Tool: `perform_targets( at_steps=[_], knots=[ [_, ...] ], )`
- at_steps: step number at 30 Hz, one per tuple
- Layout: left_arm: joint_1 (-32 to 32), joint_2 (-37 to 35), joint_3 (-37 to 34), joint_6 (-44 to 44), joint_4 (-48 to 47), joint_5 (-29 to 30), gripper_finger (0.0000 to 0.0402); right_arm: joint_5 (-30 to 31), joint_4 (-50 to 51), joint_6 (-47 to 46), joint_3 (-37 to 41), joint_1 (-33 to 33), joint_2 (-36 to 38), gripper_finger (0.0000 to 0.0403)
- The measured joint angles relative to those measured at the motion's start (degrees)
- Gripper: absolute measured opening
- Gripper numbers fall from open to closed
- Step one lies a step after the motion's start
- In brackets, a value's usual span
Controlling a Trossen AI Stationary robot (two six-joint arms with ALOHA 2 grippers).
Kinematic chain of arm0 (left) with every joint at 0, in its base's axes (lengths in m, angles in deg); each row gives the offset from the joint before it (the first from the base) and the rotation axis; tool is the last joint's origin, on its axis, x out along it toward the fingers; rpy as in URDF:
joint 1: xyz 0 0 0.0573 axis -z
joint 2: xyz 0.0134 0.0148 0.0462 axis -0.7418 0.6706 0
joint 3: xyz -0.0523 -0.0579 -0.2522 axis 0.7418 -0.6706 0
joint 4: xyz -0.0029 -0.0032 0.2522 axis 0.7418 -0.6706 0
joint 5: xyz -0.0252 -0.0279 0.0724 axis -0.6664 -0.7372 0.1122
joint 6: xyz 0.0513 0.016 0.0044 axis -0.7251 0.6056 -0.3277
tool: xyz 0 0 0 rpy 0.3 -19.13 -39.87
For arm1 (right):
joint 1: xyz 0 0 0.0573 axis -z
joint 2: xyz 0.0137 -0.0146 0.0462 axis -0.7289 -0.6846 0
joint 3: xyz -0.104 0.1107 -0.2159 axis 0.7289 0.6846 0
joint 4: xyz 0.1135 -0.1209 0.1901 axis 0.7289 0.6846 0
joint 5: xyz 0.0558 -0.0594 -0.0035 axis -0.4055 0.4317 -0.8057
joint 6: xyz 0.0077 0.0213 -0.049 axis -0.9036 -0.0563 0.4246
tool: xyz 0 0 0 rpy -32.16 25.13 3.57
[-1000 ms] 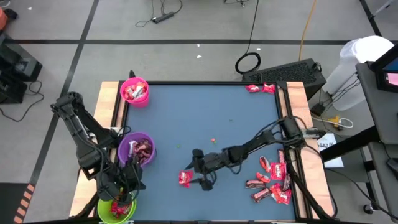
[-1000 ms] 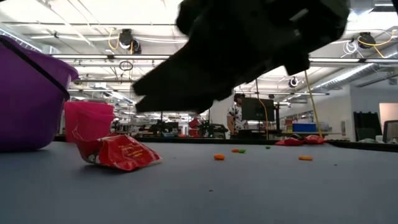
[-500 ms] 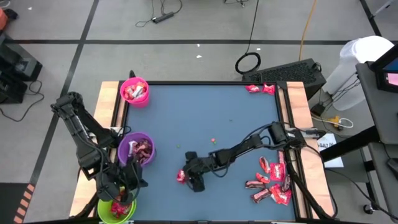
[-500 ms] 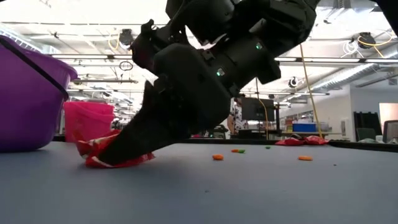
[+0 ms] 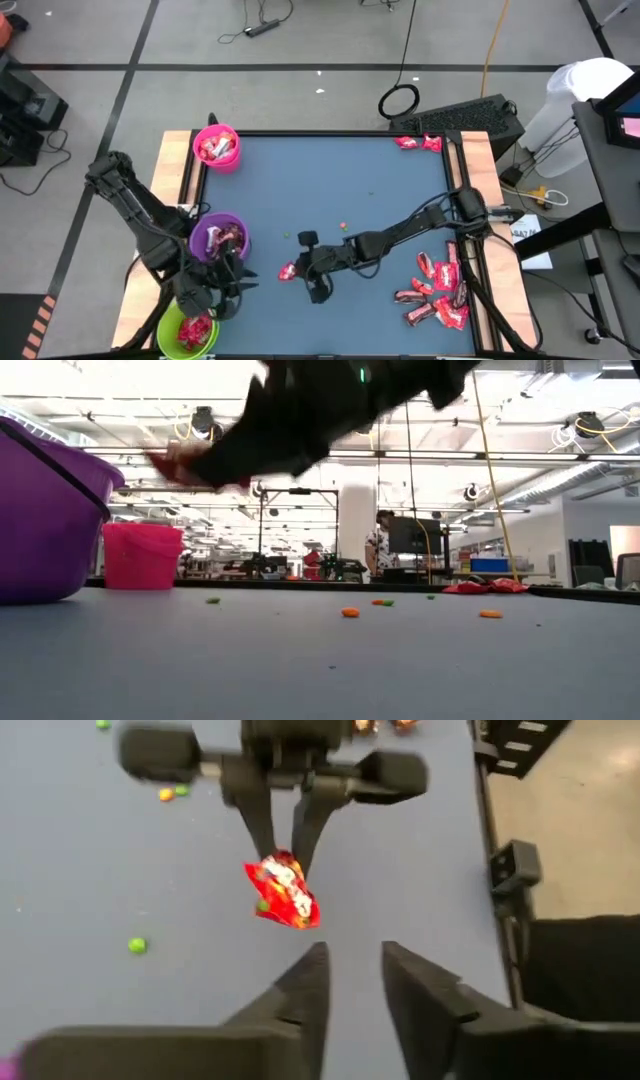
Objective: Organize candy in baskets
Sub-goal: Put the red candy into the green bucket
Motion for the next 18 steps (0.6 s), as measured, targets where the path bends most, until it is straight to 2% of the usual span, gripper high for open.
perform_targets(
  at_steps=[2,8,13,18],
  knots=[
    [-1.69,1.03,0.00,-1.44,0.55,-0.02,0.0136,3.03,-0.28,0.53,-0.02,-0.04,1.99,0.0057],
    [-6.74,3.75,0.00,-2.67,2.89,0.69,0.0217,4.21,-5.97,2.65,-0.04,-0.04,3.47,0.0050],
    [-10.42,5.72,0.00,-2.35,3.78,3.12,0.0232,4.89,-8.29,3.61,-0.04,-0.04,3.58,0.0041],
    [-13.25,7.63,0.02,-2.47,4.56,2.04,0.0233,5.47,-8.16,3.92,0.00,-0.36,3.56,0.0047]
  ],
)
